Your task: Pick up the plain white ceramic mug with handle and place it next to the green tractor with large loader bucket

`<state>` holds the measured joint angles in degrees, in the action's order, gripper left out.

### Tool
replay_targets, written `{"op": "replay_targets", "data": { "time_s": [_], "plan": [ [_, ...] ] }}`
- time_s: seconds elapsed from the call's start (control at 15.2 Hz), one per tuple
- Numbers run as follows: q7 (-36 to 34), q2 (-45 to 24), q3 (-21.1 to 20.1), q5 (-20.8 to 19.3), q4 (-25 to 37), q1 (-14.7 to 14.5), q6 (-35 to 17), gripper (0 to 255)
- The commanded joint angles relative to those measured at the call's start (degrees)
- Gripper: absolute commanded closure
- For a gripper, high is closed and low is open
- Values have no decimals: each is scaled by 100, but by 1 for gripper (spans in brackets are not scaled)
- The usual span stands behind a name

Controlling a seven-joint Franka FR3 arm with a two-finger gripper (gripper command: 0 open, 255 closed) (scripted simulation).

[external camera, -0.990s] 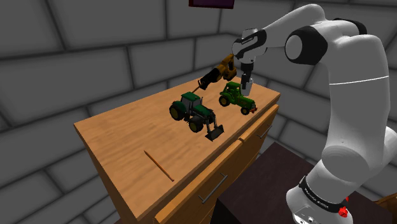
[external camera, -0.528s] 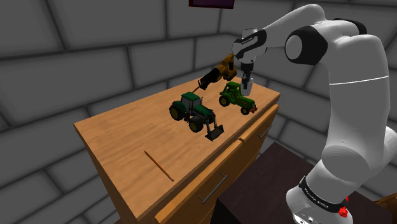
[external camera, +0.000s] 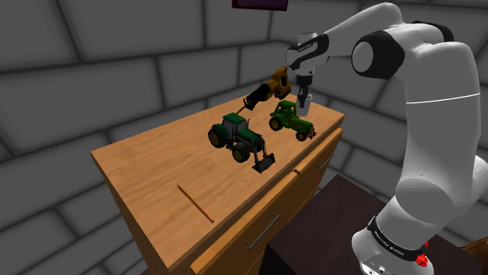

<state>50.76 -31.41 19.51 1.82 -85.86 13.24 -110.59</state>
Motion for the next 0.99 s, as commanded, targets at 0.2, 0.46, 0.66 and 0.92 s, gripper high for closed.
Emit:
{"op": "replay_targets", "data": {
  "time_s": [0.2,0.46,0.66,0.92],
  "plan": [
    [13,100,20,-27,236,-1,332,255],
    [27,174,35,-47,436,1,600,255],
    [39,215,45,-58,605,7,808,255],
    [59,252,56,-68,859,19,1095,255]
  ]
}}
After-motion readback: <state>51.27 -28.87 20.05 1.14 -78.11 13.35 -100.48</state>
